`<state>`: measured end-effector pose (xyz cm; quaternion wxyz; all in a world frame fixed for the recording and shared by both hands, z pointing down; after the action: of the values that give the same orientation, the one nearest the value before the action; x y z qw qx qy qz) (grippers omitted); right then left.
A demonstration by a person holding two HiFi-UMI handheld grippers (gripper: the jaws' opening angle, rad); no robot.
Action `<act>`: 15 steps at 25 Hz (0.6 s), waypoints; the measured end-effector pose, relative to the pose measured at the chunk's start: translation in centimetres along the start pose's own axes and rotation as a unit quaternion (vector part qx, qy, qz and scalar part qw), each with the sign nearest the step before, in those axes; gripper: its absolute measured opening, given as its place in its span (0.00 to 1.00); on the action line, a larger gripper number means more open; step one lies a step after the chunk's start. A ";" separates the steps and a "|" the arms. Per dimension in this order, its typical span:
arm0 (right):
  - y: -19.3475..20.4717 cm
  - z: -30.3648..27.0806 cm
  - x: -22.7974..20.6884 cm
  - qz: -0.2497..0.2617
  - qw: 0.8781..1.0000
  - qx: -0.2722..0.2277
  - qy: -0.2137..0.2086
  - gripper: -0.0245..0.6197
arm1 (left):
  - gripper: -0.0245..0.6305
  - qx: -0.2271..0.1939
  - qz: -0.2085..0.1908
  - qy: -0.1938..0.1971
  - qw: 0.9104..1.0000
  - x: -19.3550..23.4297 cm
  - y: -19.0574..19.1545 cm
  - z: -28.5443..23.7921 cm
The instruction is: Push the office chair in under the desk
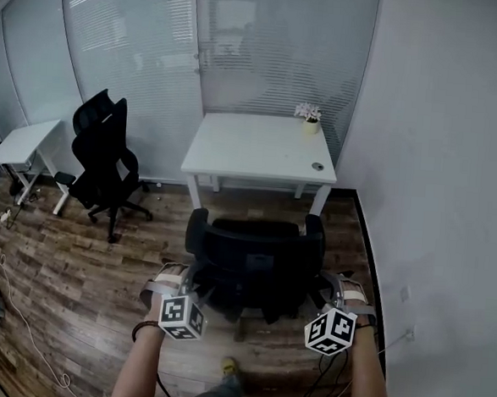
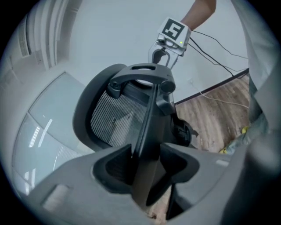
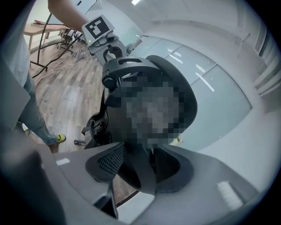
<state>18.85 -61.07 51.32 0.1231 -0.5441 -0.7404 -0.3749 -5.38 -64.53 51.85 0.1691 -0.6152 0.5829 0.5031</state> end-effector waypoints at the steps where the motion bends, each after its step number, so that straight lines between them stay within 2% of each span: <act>1: -0.2 -0.7 -0.9 -0.001 1.000 0.000 0.002 0.35 | 0.34 -0.001 0.000 0.001 1.000 0.8 0.3 -0.9; 10: -1.6 -7.3 -7.8 -0.013 1.000 0.005 0.008 0.35 | 0.34 -0.011 -0.005 -0.001 1.000 6.3 2.9 -8.6; 15: -1.6 -10.2 -11.1 -0.020 1.000 0.011 -0.003 0.35 | 0.34 -0.017 -0.009 -0.003 1.000 8.5 3.5 -12.4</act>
<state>19.31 -76.18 51.12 0.1191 -0.5288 -0.7559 -0.3671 -4.82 -80.00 51.64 0.1647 -0.6219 0.5682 0.5130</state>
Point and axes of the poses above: the fingertips, and each gripper's own axes: z backward along the fingers, x to its left, y out of its underside, the point moved 3 cm from there along z, backward along the fingers, and after that the axes turned 11 degrees about -y, right-handed, at the moved point
